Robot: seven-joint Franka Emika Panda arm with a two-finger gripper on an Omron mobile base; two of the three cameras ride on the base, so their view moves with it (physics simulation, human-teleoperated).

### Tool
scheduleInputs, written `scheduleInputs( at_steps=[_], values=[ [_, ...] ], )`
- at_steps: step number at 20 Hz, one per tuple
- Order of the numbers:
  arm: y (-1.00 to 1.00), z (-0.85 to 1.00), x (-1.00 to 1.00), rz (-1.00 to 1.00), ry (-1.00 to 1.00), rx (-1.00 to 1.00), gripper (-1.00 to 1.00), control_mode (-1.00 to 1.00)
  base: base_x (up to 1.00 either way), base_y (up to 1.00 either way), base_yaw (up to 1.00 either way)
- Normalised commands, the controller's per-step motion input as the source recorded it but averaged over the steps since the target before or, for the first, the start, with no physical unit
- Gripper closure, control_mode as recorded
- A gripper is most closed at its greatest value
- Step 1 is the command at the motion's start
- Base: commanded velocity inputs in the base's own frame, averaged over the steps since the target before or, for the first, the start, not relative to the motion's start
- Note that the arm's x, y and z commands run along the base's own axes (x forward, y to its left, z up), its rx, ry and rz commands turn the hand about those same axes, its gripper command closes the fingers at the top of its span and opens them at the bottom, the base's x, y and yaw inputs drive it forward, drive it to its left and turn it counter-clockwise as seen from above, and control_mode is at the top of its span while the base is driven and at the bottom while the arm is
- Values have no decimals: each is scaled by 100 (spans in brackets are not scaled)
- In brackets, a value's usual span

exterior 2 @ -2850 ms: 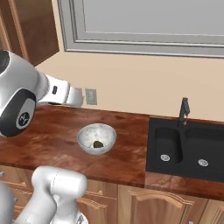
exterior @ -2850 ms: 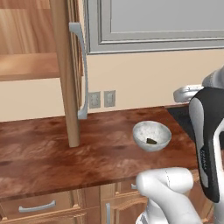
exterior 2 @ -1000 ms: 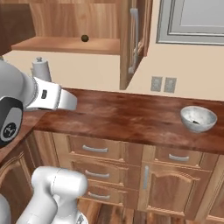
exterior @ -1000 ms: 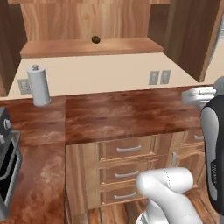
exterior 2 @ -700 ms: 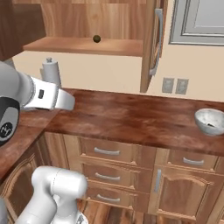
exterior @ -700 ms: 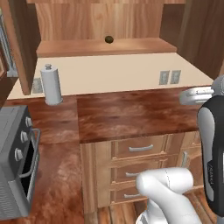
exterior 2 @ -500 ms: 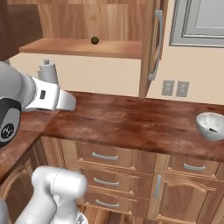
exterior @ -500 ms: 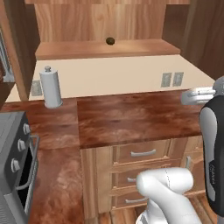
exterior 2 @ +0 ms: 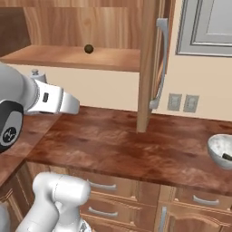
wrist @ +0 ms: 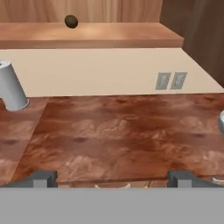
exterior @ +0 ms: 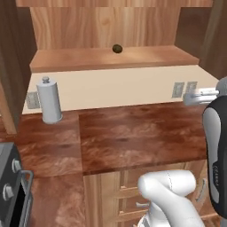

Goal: Pick the kiwis from the cabinet and place them in one bowl. Pick the tangerine from the sink and place it in the other bowl.

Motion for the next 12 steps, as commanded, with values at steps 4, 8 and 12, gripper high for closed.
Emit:
scheduleInputs(
  at_steps=[4,8,12],
  values=[
    [0,0,0,0,0,0,-100,100,57,0,0],
    [0,0,0,0,0,0,-100,100,46,0,0],
    [0,0,0,0,0,0,-100,100,33,0,0]
  ],
)
